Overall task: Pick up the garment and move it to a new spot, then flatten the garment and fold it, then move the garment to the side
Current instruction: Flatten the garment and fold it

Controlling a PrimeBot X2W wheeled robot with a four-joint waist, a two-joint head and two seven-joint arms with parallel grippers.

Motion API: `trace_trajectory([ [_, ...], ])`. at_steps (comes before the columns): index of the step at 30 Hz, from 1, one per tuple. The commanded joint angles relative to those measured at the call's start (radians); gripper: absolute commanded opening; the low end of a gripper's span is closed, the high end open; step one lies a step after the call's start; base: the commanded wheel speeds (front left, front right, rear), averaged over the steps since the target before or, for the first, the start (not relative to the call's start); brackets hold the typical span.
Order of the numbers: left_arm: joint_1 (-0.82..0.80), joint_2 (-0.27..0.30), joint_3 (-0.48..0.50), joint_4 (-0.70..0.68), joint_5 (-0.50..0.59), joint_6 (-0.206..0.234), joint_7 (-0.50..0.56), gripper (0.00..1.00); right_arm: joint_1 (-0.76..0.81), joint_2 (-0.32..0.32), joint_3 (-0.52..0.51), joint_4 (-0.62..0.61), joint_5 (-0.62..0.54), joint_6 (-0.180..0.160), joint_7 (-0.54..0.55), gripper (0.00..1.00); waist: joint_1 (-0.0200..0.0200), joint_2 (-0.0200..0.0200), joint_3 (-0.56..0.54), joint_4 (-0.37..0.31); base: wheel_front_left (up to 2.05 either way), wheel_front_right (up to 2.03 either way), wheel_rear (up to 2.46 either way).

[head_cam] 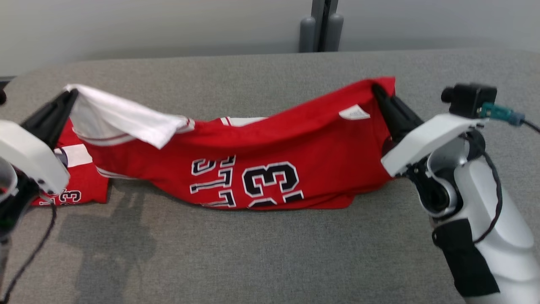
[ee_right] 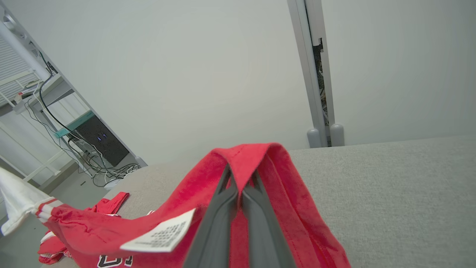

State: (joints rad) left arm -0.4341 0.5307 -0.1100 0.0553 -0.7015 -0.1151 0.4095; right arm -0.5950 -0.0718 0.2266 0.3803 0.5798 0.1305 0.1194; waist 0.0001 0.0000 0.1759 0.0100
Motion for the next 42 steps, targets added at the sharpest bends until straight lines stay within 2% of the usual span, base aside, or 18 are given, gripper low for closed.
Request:
trace_trajectory([
  [1,-0.064,0.021,-0.011,0.026,0.009,-0.006,-0.002,0.00,-0.048,-0.002,-0.006,0.009,0.005,0.000,0.007,0.00,-0.0001,0.0000,0.064,-0.019,0.00,0.00,0.00],
  [9,-0.489,0.132,-0.141,0.196,0.025,-0.015,-0.075,0.00,-0.393,0.015,-0.026,0.115,0.084,0.000,0.006,0.00,-0.0001,0.0000,0.215,-0.046,0.00,0.00,0.00],
  [12,-0.648,0.161,-0.213,0.258,0.035,-0.015,-0.111,0.00,-0.536,0.018,-0.030,0.169,0.067,0.000,-0.015,0.00,-0.0001,0.0000,0.268,-0.052,0.00,0.00,0.00],
  [17,-0.844,0.177,-0.285,0.351,0.020,-0.016,-0.158,0.00,-0.711,0.019,-0.036,0.244,0.060,0.000,-0.048,0.00,-0.0001,0.0000,0.327,-0.059,0.00,0.00,0.00],
  [27,-1.174,0.159,-0.381,0.588,-0.024,-0.015,-0.324,0.00,-0.996,0.019,-0.033,0.437,0.138,0.000,-0.191,0.00,-0.0001,0.0000,0.373,-0.072,0.00,0.00,0.00],
  [34,-1.218,0.147,-0.488,0.668,-0.104,-0.015,-0.363,0.00,-1.022,0.019,0.008,0.536,0.180,0.000,-0.220,0.00,-0.0001,0.0000,0.351,-0.067,0.00,0.00,0.00],
  [38,-1.141,0.174,-0.596,0.654,-0.162,-0.015,-0.340,0.00,-0.960,0.019,0.056,0.571,0.194,0.000,-0.196,0.00,-0.0001,0.0000,0.309,-0.065,0.00,0.00,0.00],
  [42,-1.009,0.199,-0.668,0.605,-0.301,-0.015,-0.265,0.00,-0.836,0.015,0.106,0.577,0.236,0.000,-0.153,0.00,-0.0001,0.0000,0.231,-0.071,0.00,0.00,0.00],
])
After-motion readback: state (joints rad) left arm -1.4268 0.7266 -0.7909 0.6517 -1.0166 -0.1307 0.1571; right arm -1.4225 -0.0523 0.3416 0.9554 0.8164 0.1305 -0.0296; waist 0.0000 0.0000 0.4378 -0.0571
